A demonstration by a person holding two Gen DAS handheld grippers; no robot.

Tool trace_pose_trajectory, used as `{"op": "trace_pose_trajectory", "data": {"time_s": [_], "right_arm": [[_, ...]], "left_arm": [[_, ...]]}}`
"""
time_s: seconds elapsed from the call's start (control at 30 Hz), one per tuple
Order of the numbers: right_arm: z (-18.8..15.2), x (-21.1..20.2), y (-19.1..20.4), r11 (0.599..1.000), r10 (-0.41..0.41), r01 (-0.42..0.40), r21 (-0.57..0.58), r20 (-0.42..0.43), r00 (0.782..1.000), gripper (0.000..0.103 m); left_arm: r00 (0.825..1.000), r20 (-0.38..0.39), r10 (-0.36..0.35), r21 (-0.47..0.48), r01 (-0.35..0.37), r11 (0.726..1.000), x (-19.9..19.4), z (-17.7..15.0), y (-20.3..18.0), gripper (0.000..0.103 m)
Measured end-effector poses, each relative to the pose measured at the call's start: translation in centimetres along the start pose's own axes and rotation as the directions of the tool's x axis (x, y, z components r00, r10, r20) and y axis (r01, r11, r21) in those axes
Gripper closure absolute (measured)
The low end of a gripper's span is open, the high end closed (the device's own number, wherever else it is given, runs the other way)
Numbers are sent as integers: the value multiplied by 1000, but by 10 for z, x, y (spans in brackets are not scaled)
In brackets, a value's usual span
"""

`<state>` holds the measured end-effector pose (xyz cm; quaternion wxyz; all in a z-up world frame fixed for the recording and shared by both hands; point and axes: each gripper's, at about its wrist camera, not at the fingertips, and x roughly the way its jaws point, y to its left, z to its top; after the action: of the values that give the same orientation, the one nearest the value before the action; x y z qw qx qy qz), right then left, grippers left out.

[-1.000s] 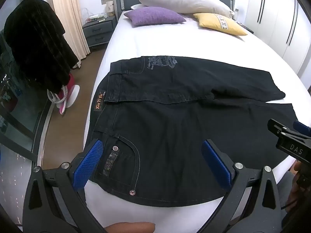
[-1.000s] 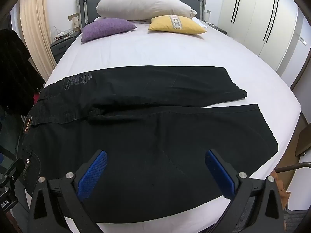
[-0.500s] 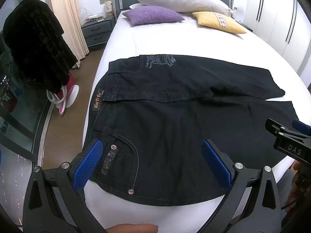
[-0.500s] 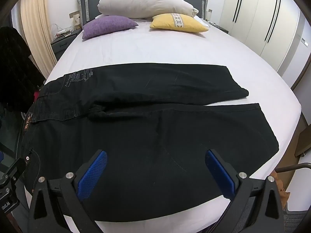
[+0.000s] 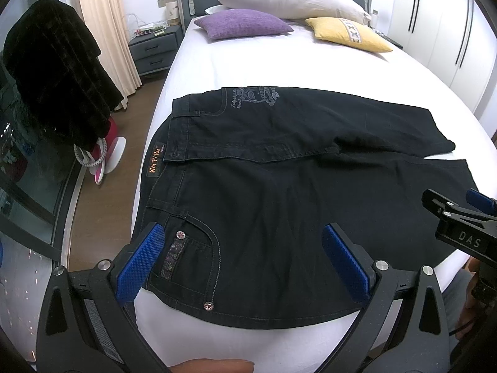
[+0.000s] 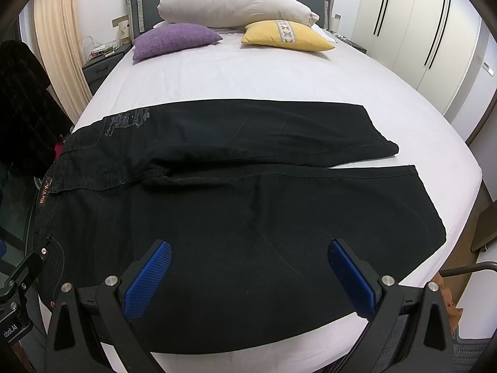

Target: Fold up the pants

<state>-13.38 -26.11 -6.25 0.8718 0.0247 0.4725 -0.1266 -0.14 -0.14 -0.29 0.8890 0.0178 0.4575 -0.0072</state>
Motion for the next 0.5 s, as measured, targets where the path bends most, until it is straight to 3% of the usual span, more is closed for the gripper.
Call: {"op": "trace_pose_trajectory", "data": {"time_s": [0.5], "right_arm": [[-2, -2, 4, 1000, 4, -4, -11, -8, 1000, 0]], "left_arm": [[1000, -2, 1, 2, -1, 1000, 0, 0, 0, 0]]}}
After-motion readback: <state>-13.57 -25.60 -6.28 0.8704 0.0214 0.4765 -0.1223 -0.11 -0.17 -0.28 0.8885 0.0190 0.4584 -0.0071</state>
